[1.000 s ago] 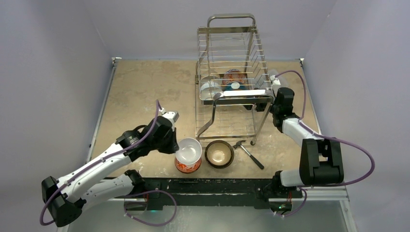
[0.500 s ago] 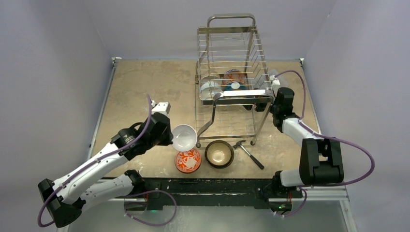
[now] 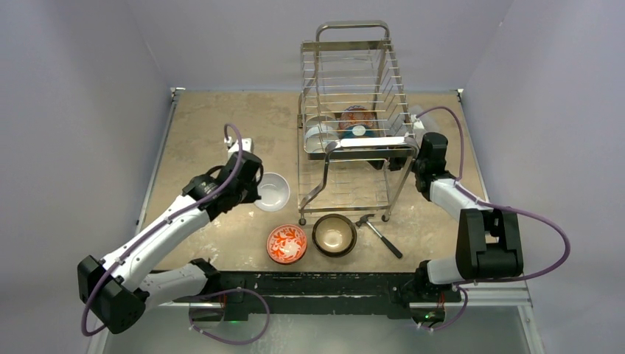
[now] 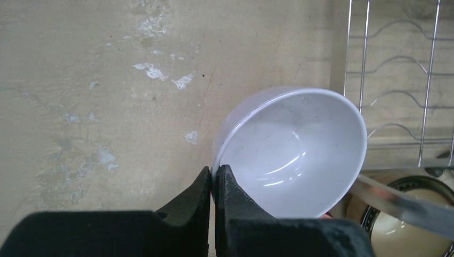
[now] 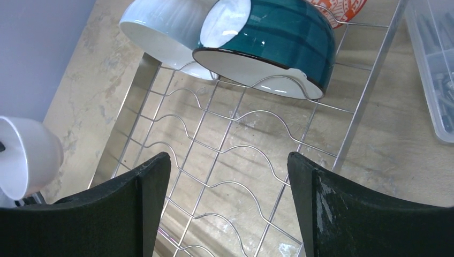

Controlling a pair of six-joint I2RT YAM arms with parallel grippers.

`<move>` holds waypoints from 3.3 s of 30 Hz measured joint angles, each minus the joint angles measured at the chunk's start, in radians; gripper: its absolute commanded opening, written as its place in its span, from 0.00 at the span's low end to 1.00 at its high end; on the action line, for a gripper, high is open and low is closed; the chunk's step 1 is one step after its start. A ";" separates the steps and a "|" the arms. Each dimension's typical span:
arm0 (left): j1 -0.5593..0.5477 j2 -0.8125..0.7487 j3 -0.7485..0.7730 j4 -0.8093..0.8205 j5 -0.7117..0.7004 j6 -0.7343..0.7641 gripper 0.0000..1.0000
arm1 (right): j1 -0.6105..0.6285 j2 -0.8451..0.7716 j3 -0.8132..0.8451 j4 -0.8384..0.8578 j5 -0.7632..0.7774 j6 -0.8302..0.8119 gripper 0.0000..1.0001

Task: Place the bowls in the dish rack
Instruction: Adjust the dish rack at the center of the board.

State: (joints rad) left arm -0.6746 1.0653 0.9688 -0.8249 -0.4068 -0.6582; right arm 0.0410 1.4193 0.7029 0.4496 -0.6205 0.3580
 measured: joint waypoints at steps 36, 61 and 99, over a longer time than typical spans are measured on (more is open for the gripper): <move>0.169 0.367 0.212 0.606 0.204 0.128 0.00 | -0.016 0.054 -0.011 -0.211 0.127 -0.059 0.52; 0.104 0.312 -0.123 1.170 0.516 0.184 0.00 | -0.002 -0.266 -0.088 -0.076 -0.161 -0.012 0.89; 0.035 0.312 -0.148 1.232 0.515 0.257 0.00 | 0.185 0.089 -0.129 0.752 -0.371 0.546 0.93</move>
State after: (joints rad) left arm -0.6395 1.3777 0.8211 0.4072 0.1085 -0.4015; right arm 0.2256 1.5082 0.5743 1.2011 -0.9916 0.9035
